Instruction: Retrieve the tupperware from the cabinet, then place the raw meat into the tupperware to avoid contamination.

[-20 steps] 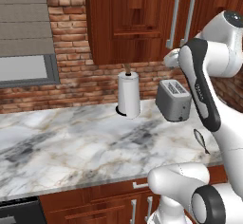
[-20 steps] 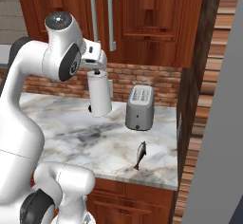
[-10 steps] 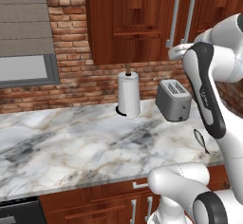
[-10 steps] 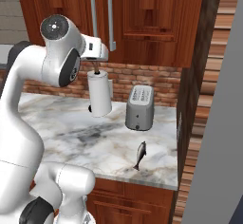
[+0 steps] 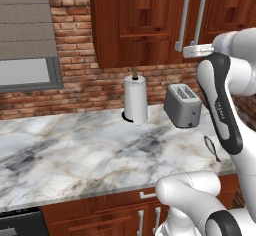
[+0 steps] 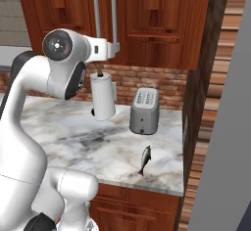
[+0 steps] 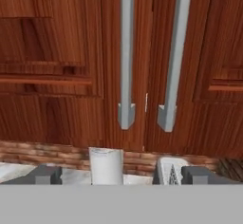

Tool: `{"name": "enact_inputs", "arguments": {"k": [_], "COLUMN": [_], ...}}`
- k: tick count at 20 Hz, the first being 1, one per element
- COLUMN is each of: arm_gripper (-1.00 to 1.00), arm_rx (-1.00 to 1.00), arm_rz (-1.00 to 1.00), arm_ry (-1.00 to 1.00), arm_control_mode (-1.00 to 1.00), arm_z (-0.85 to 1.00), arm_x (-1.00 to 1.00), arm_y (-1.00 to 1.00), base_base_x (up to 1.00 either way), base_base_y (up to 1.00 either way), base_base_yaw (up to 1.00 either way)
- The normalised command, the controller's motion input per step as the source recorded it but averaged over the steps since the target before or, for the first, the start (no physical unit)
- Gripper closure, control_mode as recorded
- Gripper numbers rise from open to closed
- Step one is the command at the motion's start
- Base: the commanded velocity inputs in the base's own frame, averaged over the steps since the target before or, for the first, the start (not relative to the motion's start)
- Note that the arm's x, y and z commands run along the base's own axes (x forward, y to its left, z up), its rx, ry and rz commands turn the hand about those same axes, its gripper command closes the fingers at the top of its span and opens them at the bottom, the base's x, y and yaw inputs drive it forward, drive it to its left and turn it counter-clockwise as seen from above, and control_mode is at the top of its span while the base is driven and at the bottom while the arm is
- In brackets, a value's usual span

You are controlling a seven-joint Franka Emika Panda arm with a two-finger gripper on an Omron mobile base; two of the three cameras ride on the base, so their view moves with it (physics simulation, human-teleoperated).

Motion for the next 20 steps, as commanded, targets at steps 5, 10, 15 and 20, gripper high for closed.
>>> {"name": "enact_inputs", "arguments": {"k": [5, 10, 15, 20], "arm_gripper": [-1.00, -1.00, -1.00, -1.00], "arm_rx": [0.02, 0.02, 0.01, 0.00], "arm_rz": [0.00, 0.00, 0.00, 0.00], "arm_ry": [-0.25, -0.18, -0.18, -0.17], "arm_control_mode": [-1.00, -1.00, -1.00, -1.00], "arm_z": [0.19, 0.26, 0.14, 0.00], "arm_x": [0.07, 0.12, 0.23, 0.31], "arm_y": [-0.09, -0.09, -0.09, -0.19], "base_base_x": [0.00, 0.00, 0.00, 0.00], "base_base_y": [0.00, 0.00, 0.00, 0.00], "base_base_yaw": [0.00, 0.00, 0.00, 0.00]}}
